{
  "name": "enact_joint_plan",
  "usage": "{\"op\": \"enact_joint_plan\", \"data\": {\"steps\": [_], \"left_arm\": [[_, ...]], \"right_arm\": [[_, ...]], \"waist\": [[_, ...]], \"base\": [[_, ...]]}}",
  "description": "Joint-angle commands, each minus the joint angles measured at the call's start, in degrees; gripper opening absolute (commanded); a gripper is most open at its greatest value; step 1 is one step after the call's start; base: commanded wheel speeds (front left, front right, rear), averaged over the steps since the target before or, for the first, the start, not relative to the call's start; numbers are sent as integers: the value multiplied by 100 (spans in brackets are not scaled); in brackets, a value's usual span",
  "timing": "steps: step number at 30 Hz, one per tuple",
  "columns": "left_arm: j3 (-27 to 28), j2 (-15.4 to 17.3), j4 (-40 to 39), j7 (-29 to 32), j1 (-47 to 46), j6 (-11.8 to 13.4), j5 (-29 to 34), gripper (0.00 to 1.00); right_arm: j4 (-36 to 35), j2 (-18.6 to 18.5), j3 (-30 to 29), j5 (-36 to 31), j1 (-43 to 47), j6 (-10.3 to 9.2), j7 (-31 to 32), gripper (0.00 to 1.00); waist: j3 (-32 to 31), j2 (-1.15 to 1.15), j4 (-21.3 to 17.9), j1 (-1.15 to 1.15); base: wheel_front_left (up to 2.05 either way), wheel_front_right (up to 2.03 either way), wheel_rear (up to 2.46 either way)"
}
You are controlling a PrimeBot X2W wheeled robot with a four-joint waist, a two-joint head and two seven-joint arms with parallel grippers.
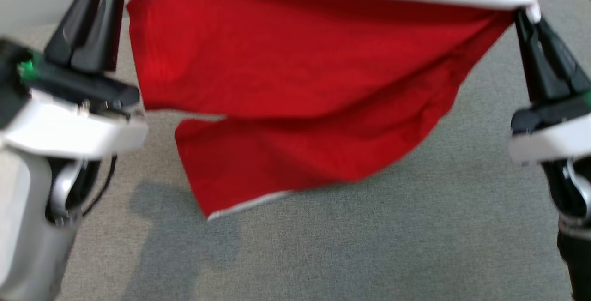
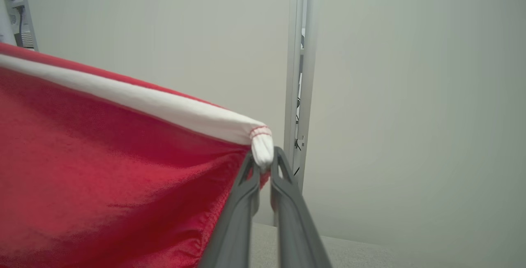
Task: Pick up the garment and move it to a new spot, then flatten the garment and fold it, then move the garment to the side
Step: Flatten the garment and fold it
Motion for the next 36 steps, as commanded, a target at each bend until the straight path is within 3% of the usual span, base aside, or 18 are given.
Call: {"op": "enact_joint_plan", "data": {"steps": [1, 6, 11, 23, 29, 36], "left_arm": [[-10, -29, 318, 7, -380, -115, -81, 0], [-200, -175, 1696, 40, -1749, -509, -64, 0], [-363, -374, 3289, -44, -3133, -746, -10, 0], [-589, -691, 6214, -615, -4720, -905, 33, 0], [-704, -975, 6863, -1025, -4613, -977, -135, 0], [-734, -1115, 6732, -1433, -3450, -993, -367, 0]], "right_arm": [[297, -57, 25, 131, -337, -5, -107, 0], [1488, -178, 276, 334, -1687, -4, -422, 0], [2847, -153, 552, 530, -3105, -7, -829, 0], [5625, 249, 1036, 921, -5091, -18, -1686, 0], [6185, 257, 1615, 1196, -5084, -17, -1830, 0], [5697, -8, 2417, 1874, -3870, -16, -1964, 0]], "waist": [[168, 0, 7, 0], [534, 0, 42, 0], [789, 0, 32, 0], [862, 0, -93, 0], [1021, 0, -30, 0], [997, 0, 58, 0]], "base": [[0, 0, 0], [0, 0, 0], [0, 0, 0], [0, 0, 0], [0, 0, 0], [0, 0, 0]]}}
